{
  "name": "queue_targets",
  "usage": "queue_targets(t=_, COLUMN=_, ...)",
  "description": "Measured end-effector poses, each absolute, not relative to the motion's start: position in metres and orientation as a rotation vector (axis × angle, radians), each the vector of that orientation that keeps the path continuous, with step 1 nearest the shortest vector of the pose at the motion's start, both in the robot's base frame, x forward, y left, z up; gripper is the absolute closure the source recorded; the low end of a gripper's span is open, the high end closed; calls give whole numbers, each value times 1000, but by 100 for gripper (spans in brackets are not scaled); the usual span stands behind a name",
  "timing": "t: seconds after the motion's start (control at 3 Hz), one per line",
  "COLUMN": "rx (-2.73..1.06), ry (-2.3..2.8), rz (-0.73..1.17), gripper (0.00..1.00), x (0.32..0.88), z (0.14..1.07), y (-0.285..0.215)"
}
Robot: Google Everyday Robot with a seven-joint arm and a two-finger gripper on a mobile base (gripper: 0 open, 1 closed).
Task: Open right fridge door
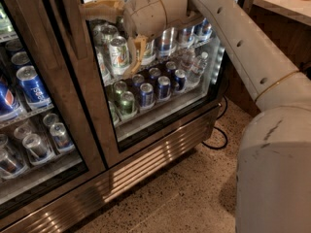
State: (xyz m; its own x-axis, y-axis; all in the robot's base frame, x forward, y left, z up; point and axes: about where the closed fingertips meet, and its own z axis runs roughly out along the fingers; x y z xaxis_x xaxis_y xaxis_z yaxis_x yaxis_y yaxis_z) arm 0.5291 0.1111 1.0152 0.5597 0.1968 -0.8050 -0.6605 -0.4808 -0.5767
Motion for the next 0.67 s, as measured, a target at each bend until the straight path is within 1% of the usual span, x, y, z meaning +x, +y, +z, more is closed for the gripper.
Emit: queue_targets(t=0.67, rx=-1798, ry=371, rz=1074, gripper=0, x=527, z=1017, y=114)
